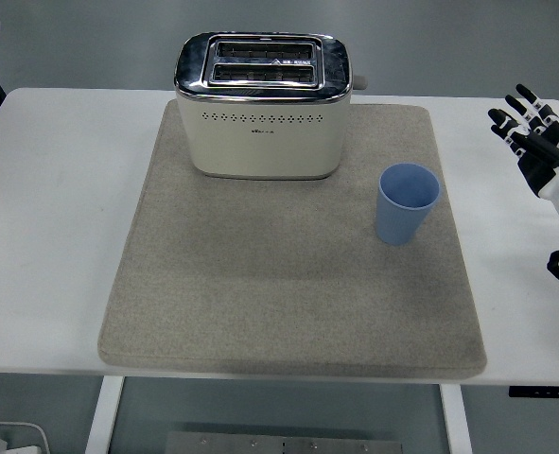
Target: Put the water cup in front of the bread machine
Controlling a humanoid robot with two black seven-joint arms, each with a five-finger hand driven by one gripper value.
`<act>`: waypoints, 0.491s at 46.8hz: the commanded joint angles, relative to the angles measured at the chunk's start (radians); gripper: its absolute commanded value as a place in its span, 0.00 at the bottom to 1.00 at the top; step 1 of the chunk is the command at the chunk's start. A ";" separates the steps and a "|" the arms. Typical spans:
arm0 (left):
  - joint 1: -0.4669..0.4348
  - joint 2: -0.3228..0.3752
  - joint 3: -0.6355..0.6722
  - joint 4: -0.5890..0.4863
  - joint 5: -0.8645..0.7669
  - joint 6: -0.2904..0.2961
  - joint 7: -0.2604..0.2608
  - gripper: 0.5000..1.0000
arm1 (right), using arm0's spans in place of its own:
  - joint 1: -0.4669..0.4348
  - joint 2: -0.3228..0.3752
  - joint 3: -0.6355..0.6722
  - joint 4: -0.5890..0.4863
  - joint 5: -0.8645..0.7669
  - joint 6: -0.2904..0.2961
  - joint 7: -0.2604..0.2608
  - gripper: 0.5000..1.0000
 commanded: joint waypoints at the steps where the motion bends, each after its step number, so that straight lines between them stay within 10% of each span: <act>1: 0.001 0.000 -0.001 0.008 0.001 0.000 0.001 1.00 | -0.001 0.003 0.000 0.000 0.001 0.000 0.000 0.88; 23: 0.015 0.000 -0.001 0.005 -0.002 0.000 0.001 1.00 | 0.001 0.007 0.000 0.000 0.001 0.002 0.000 0.88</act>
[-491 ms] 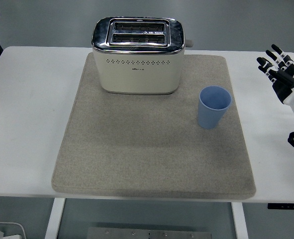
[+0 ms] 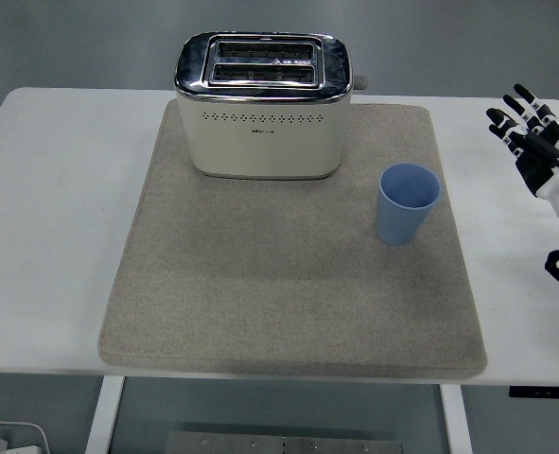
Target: Put the water cup in front of the bread machine
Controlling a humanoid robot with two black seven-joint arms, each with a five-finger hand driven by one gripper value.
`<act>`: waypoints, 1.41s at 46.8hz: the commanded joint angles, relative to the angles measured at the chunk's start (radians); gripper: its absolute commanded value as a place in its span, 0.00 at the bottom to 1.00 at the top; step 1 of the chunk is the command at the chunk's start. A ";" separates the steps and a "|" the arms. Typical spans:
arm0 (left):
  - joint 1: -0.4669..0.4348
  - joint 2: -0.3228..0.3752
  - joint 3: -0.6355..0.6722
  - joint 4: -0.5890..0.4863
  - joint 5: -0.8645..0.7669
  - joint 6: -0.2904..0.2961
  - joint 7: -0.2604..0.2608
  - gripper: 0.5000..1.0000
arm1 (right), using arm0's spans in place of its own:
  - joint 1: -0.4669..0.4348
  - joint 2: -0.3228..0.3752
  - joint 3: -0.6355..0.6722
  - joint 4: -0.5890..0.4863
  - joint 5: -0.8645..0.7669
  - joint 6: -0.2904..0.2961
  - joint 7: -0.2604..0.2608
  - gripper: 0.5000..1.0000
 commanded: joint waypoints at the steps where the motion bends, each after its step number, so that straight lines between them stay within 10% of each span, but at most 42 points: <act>1: 0.000 0.000 0.000 -0.003 0.000 0.000 0.000 1.00 | 0.000 -0.001 -0.001 0.000 0.000 0.000 0.000 0.89; 66: 0.000 0.000 -0.001 -0.001 0.000 0.000 0.000 1.00 | 0.006 -0.062 0.000 -0.020 -0.002 -0.009 0.006 0.88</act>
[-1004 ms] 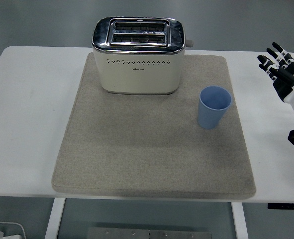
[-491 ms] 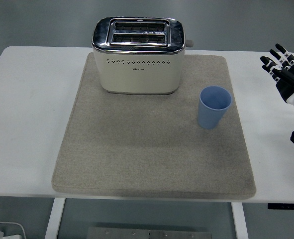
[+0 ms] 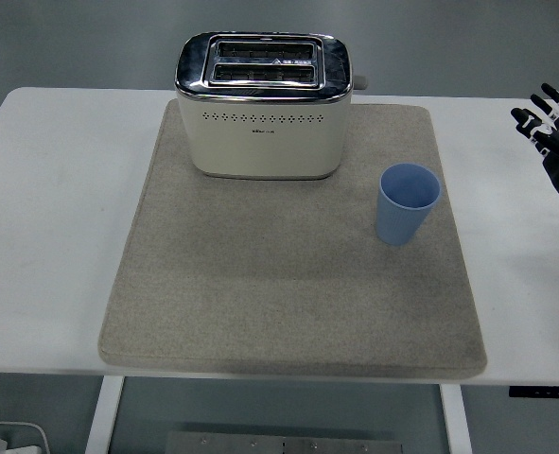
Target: Put the water cup in front of the bread machine
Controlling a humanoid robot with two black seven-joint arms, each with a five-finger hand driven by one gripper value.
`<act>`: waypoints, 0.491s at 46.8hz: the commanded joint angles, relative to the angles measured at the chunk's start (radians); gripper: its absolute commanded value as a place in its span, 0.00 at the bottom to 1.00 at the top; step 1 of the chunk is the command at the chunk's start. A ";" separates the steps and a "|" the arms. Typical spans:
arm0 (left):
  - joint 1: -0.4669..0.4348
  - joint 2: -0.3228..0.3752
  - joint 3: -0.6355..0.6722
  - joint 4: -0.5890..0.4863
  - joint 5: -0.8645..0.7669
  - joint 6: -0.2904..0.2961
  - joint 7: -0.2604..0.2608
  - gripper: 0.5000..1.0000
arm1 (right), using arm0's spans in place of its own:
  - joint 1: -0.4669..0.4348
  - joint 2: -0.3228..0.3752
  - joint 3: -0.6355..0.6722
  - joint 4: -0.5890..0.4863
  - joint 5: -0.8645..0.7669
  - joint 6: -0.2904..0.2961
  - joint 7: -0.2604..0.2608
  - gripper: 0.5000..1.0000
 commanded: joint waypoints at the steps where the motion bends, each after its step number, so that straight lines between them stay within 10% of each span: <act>1: 0.000 0.000 0.000 0.000 0.000 0.000 0.000 1.00 | 0.003 0.001 0.000 0.000 0.000 -0.002 0.000 0.88; 23: 0.000 0.000 0.000 0.000 0.000 0.000 0.000 1.00 | 0.006 -0.034 -0.005 0.003 -0.003 -0.002 0.002 0.88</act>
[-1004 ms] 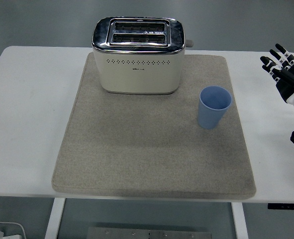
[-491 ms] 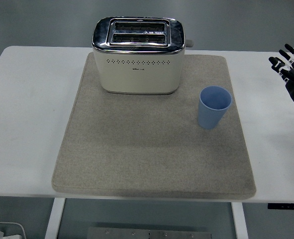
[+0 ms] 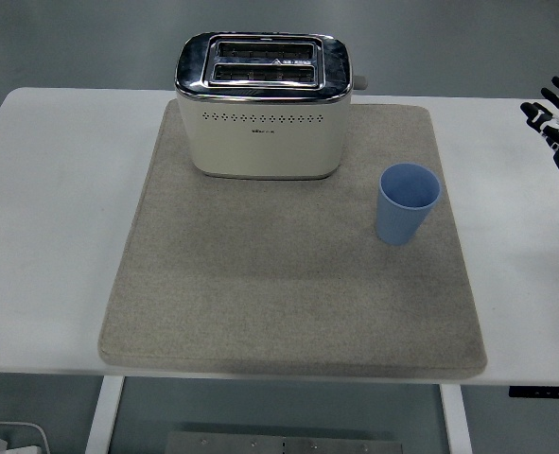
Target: Put the water cup in front of the bread machine
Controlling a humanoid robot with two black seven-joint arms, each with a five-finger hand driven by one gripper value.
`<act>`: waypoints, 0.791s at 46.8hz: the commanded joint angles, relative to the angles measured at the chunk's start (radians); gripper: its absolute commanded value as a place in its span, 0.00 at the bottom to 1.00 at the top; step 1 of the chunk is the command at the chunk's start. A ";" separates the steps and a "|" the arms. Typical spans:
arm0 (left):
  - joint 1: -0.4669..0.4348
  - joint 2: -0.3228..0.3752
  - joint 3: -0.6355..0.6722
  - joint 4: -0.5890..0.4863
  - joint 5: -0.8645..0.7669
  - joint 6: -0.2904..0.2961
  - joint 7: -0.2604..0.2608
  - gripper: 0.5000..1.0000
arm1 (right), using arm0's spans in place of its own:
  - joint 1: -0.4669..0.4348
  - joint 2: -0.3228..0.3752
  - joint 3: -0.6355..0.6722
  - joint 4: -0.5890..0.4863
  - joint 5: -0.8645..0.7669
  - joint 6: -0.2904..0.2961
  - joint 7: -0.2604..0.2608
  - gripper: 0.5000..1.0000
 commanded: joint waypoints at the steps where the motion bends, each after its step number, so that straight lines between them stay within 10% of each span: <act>1: 0.000 0.000 0.000 0.000 0.000 0.000 0.000 1.00 | 0.002 -0.003 0.001 -0.003 -0.003 -0.001 0.000 0.88; 37: 0.000 0.000 0.001 0.000 0.000 0.000 0.000 1.00 | -0.071 -0.131 -0.017 0.061 -0.014 0.136 0.038 0.88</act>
